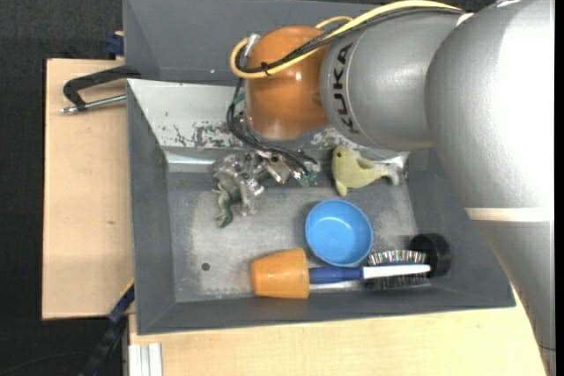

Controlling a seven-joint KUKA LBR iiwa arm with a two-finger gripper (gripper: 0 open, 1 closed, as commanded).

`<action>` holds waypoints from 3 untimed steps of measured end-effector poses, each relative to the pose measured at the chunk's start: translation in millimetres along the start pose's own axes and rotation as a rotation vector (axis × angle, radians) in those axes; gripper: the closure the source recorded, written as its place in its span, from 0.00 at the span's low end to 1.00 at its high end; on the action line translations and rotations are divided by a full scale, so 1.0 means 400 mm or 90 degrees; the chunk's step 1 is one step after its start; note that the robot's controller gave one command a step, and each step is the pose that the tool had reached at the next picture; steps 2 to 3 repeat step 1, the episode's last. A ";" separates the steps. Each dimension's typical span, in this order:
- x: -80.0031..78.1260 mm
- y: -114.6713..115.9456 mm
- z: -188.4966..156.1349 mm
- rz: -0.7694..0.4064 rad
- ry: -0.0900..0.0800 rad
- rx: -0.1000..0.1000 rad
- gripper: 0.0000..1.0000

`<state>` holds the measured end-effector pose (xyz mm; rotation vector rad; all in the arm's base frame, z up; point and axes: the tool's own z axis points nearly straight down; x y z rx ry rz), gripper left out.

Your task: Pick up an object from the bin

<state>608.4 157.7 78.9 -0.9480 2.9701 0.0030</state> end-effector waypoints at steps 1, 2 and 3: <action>0.024 0.016 -0.371 0.053 0.005 -0.001 1.00; 0.024 0.016 -0.371 0.053 0.005 -0.001 1.00; 0.024 0.016 -0.371 0.053 0.005 -0.001 1.00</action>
Offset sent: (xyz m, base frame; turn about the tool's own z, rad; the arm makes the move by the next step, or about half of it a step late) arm -0.0174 -0.0033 0.1412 0.0827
